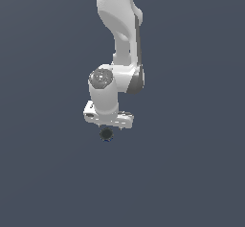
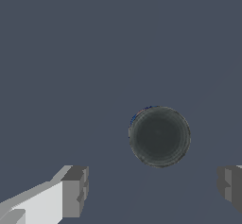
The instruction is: Pick up the object and move it to a goal position.
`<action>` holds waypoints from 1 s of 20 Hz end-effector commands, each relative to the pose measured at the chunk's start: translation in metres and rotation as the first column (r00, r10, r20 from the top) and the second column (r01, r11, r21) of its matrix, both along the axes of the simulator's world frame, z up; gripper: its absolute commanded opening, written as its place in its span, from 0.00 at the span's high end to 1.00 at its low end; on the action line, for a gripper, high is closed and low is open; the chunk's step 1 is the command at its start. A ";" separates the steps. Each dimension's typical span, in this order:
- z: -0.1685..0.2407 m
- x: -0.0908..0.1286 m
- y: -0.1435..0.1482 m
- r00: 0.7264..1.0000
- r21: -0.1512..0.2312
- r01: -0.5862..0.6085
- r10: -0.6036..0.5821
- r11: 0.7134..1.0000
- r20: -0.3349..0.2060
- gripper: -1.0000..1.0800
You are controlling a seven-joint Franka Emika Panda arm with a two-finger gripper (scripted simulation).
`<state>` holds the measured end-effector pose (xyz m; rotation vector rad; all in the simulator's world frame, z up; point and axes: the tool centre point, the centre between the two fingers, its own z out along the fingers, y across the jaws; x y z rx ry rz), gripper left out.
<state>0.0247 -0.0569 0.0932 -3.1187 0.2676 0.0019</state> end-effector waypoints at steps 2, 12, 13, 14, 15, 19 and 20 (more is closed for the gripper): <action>-0.016 0.003 -0.013 1.000 -0.006 0.024 -0.024 1.000 0.001 0.04; -0.030 0.004 -0.022 0.999 -0.011 0.040 -0.040 0.999 -0.001 0.04; -0.032 0.004 -0.022 0.999 -0.011 0.040 -0.040 0.999 -0.001 0.04; -0.034 0.004 -0.022 0.999 -0.011 0.040 -0.040 0.999 -0.001 0.04; -0.037 0.004 -0.022 0.999 -0.011 0.040 -0.040 0.999 -0.001 0.04; -0.056 0.004 -0.023 0.999 -0.011 0.041 -0.041 0.999 -0.001 0.04; -0.062 0.003 -0.023 0.999 -0.011 0.041 -0.042 0.999 0.000 0.04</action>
